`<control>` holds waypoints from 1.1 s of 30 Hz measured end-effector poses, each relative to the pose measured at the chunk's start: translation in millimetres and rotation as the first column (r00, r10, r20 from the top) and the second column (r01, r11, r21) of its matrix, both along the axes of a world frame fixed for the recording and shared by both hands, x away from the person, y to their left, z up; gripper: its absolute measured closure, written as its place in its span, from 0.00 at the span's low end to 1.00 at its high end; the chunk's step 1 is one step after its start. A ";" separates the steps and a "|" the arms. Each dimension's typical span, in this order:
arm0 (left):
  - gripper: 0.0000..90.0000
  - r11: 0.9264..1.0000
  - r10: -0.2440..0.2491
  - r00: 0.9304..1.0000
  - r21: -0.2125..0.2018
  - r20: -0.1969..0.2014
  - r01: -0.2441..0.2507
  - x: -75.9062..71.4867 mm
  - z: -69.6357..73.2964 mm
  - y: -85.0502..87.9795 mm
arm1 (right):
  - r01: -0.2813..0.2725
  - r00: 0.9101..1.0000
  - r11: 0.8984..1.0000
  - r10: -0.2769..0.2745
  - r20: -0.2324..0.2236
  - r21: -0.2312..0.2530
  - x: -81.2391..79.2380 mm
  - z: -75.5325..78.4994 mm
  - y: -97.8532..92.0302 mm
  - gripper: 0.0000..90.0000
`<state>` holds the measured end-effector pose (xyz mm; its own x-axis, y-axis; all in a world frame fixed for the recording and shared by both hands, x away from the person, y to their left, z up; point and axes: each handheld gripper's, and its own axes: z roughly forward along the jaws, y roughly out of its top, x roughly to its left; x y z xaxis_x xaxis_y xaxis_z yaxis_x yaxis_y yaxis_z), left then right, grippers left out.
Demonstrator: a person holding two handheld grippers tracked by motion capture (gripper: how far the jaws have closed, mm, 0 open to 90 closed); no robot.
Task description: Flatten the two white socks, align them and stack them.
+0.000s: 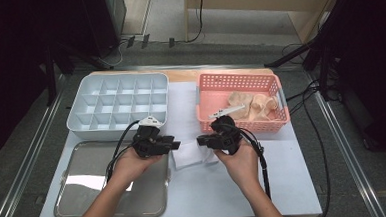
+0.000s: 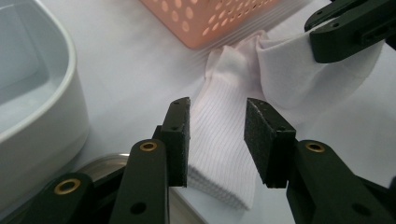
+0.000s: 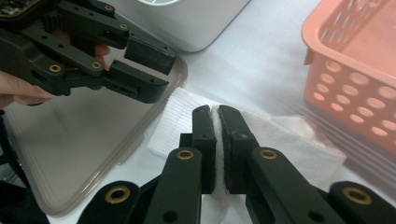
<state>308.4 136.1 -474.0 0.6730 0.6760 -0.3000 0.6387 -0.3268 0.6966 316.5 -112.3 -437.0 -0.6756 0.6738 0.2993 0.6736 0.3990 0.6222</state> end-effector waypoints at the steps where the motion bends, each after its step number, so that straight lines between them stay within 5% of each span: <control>1: 0.69 1.000 0.002 1.000 0.003 0.000 -0.002 -0.4 -0.1 1.1 | -0.001 1.000 1.000 0.001 -0.003 0.001 0.7 -1.7 1.0 0.96; 18: 0.68 0.999 0.041 0.999 0.002 0.003 -0.041 -3.7 -3.4 15.9 | -0.040 0.999 0.999 0.039 -0.030 -0.030 10.9 -32.8 23.7 0.96; 33: 0.68 0.997 0.078 0.997 -0.006 0.003 -0.078 -6.7 -4.6 26.0 | -0.067 0.997 0.998 0.067 -0.041 -0.013 11.9 -38.3 40.1 0.95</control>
<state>301.7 162.1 -478.6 0.6195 0.7247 -0.3017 0.6598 -0.2724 0.7004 328.4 -72.2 -475.2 -0.7070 0.6319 0.3176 0.6694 0.4531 0.5888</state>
